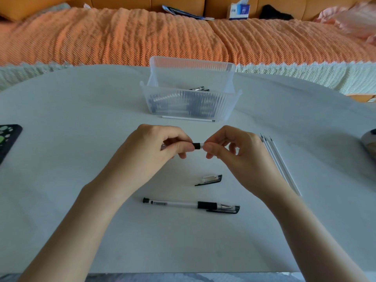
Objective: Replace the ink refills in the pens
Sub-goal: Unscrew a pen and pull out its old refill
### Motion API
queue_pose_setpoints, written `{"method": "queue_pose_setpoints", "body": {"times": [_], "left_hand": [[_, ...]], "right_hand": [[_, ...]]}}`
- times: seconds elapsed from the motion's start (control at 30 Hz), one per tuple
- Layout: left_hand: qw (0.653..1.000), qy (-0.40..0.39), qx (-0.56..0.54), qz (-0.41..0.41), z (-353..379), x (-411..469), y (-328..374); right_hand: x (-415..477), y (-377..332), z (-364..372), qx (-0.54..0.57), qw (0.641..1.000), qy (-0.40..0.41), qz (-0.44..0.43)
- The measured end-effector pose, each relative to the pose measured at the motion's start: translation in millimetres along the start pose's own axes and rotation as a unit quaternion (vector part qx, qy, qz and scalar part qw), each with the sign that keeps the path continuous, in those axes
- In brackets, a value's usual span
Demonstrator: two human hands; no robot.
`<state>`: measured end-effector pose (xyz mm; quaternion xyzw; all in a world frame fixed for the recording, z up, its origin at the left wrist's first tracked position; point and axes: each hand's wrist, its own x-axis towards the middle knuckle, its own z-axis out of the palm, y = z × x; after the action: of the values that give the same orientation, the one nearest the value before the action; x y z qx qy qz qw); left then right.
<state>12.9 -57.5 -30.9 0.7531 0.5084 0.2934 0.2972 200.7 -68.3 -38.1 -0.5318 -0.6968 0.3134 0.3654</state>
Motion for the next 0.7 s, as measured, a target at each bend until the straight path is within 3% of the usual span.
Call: {"method": "queue_pose_setpoints", "body": {"times": [0.23, 0.43, 0.6, 0.7], "left_hand": [[0.999, 0.042, 0.006, 0.028, 0.4, -0.1, 0.5], [0.999, 0.051, 0.019, 0.002, -3.4, 0.1, -1.7], [0.998, 0.050, 0.024, -0.016, -10.2, -0.8, -8.6], [0.999, 0.040, 0.022, -0.018, -9.8, -1.3, -8.4]], "right_hand": [[0.6, -0.2, -0.3, -0.005, 1.000, -0.012, 0.003], [0.3, 4.0, -8.9, -0.006, 1.000, -0.024, 0.008], [-2.9, 13.7, -25.8, -0.132, 0.979, -0.157, -0.017], [-5.1, 18.9, -22.9, -0.168, 0.965, -0.197, -0.035]]}}
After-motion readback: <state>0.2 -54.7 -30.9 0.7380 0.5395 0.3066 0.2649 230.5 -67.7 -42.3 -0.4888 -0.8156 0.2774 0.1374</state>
